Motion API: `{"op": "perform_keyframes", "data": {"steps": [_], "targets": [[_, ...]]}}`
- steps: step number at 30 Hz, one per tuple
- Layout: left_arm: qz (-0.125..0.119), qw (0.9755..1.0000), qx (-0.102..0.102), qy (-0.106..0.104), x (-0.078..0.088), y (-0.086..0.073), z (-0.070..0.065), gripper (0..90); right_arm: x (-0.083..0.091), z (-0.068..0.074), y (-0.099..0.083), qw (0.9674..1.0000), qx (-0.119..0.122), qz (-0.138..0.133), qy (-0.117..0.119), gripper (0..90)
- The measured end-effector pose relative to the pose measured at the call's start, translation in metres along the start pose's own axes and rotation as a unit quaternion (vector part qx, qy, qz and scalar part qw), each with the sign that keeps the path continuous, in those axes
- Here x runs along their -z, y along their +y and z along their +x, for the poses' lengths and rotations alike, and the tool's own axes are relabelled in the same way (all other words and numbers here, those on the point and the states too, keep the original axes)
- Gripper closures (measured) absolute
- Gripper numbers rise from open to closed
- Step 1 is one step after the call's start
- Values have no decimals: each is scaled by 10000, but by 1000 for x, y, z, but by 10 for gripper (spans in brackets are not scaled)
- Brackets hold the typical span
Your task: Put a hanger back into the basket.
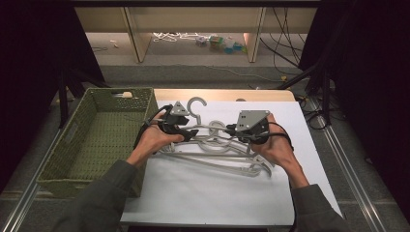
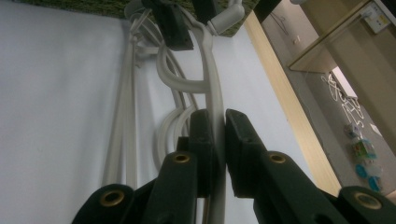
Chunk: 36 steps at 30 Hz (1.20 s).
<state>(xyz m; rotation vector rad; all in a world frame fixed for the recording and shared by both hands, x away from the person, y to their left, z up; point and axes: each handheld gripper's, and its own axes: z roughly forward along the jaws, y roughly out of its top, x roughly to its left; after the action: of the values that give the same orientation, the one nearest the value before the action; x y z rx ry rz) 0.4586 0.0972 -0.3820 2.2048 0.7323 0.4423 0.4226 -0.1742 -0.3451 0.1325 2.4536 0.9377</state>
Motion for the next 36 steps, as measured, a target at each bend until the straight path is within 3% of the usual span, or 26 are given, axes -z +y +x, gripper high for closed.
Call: {"op": "perform_keyframes", "data": {"steps": [5, 9, 15, 16, 21, 22, 24, 25, 27, 30, 32, 33, 34, 35, 36], "targets": [[8, 9998, -204, -83, -4, -1, 3, 598, -1, 0, -1, 10000, -35, -34, 26, 820], [48, 9982, -567, -162, -5, 0, 2, 665, -2, -1, -2, 10000, -71, -20, 64, 820], [222, 9933, -1116, -180, -1, 7, -6, 718, -2, -4, -6, 9999, -73, -25, 65, 818], [261, 9926, -1174, -180, 0, 7, -7, 727, -1, -5, -7, 9999, -71, -14, 156, 817], [447, 9886, -1410, -281, 3, 12, -15, 773, 0, -9, -12, 9996, -260, -54, 16, 766], [461, 9883, -1420, -304, 3, 13, -17, 798, 2, -10, -13, 9990, -428, -79, -59, 665], [496, 9882, -1389, -407, 5, 15, -22, 816, 6, -12, -13, 9973, -685, -194, -202, 583], [496, 9882, -1389, -407, 5, 15, -22, 818, 6, -12, -13, 9973, -685, -194, -202, 583], [510, 9887, -1377, -319, 8, 17, -22, 819, 12, -14, -13, 9932, -1065, -373, -286, 493], [544, 9910, -1179, -322, 12, 17, -17, 819, 20, -14, -14, 9890, -1312, -474, -501, 420], [565, 9919, -1095, -307, 16, 18, -13, 819, 26, -14, -15, 9838, -1564, -568, -661, 382], [565, 9931, -981, -304, 18, 18, -11, 819, 26, -14, -15, 9838, -1564, -568, -661, 382], [572, 9935, -922, -337, 21, 18, -9, 819, 33, -13, -16, 9800, -1740, -630, -728, 353], [558, 9942, -844, -362, 23, 18, -7, 819, 33, -13, -16, 9800, -1740, -630, -728, 353], [533, 9948, -782, -363, 25, 17, -5, 820, 39, -11, -18, 9772, -1840, -674, -815, 346]]}}
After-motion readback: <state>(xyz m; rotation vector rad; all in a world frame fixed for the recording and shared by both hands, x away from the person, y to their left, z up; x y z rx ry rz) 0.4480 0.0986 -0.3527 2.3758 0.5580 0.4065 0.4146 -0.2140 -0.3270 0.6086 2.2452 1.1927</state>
